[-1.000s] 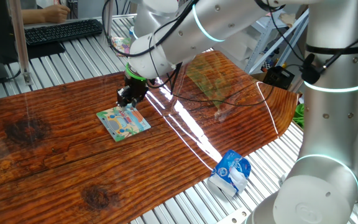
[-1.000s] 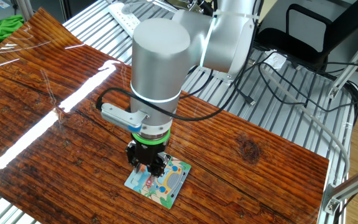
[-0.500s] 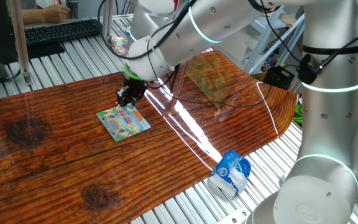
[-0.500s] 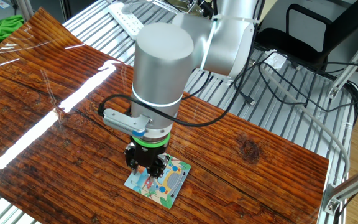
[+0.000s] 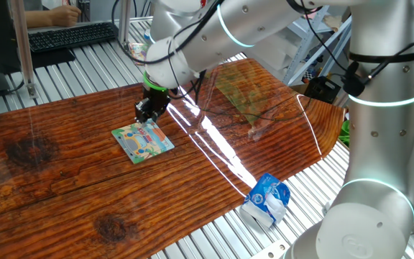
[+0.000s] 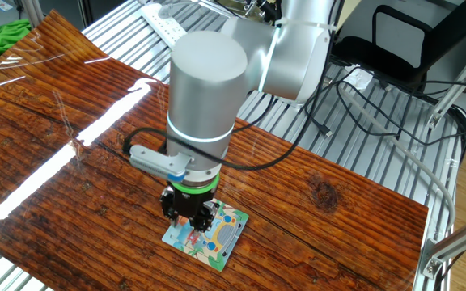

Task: Assemble one piece of a puzzle

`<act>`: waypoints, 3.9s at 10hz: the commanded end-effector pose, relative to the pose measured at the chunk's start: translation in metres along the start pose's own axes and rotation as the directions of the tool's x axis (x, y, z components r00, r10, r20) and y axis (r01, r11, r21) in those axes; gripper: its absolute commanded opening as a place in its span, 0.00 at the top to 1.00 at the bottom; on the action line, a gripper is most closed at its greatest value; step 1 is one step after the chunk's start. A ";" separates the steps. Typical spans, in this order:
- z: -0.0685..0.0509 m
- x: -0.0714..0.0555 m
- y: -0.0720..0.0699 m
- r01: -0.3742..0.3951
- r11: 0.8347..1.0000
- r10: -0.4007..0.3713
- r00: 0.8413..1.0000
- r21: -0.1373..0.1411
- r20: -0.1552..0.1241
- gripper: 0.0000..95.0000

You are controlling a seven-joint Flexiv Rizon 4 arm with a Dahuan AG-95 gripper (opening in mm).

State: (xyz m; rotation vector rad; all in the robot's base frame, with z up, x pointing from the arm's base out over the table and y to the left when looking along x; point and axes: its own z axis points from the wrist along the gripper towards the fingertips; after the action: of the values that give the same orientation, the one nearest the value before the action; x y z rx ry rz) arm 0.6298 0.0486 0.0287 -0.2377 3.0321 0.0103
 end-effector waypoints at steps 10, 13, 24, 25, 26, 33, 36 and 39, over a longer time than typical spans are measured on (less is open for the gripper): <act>0.000 0.000 -0.001 -0.080 0.996 0.082 0.993 0.026 -0.090 1.00; 0.000 0.000 -0.001 -0.061 0.998 0.063 0.994 0.025 -0.091 1.00; 0.006 -0.005 -0.002 0.049 0.998 -0.045 0.994 0.035 -0.096 1.00; 0.008 -0.006 -0.003 0.049 0.998 -0.046 0.995 0.034 -0.092 1.00; 0.009 -0.006 -0.003 0.052 0.998 -0.049 0.995 0.033 -0.092 1.00; 0.012 -0.006 -0.004 0.072 0.997 -0.069 0.993 0.033 -0.093 1.00; 0.013 -0.006 -0.004 0.078 0.996 -0.074 0.993 0.031 -0.095 1.00; 0.014 -0.006 -0.004 0.083 0.996 -0.080 0.992 0.033 -0.095 1.00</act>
State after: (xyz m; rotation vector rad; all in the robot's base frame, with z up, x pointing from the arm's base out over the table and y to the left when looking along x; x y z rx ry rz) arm 0.6383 0.0454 0.0157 -0.3694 3.1096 -0.0643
